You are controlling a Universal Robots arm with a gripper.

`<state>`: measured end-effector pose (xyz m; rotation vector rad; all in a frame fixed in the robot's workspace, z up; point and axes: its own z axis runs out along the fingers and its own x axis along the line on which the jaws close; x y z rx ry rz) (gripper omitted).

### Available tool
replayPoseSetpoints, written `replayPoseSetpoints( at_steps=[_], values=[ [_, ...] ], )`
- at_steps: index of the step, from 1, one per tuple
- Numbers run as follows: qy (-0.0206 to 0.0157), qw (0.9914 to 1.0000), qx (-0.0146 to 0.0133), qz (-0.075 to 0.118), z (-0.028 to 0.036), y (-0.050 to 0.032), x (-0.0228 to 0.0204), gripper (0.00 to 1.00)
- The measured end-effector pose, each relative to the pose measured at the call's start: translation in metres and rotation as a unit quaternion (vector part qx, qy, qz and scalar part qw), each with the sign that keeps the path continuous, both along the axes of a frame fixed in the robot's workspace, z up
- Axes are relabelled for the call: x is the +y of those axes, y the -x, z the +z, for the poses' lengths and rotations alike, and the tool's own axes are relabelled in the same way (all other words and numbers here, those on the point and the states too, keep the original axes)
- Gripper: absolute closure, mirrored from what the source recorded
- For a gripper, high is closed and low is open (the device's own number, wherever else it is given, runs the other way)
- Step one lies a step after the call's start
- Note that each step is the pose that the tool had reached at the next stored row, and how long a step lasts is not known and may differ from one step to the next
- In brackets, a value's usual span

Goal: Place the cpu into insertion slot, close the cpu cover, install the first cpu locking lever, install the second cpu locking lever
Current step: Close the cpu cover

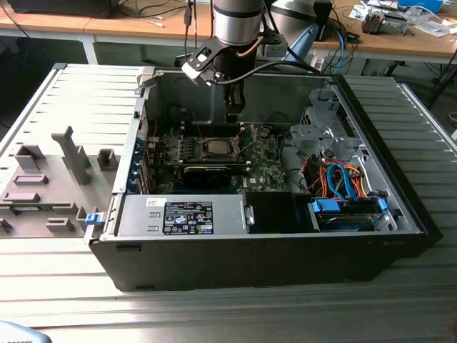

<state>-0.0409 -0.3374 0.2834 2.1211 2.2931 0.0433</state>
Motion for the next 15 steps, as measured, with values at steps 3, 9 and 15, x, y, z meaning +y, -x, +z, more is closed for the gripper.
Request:
replayPoseSetpoints(
  at_steps=[3,9,15],
  values=[
    [0.0000,1.00000,0.0000,0.000,-0.0001,-0.0027,0.0000,0.89],
    [0.0000,1.00000,0.0000,0.000,-0.0002,-0.0081,0.0000,0.89],
    [0.0000,1.00000,0.0000,0.000,-0.0004,-0.0138,0.0000,0.89]
  ],
)
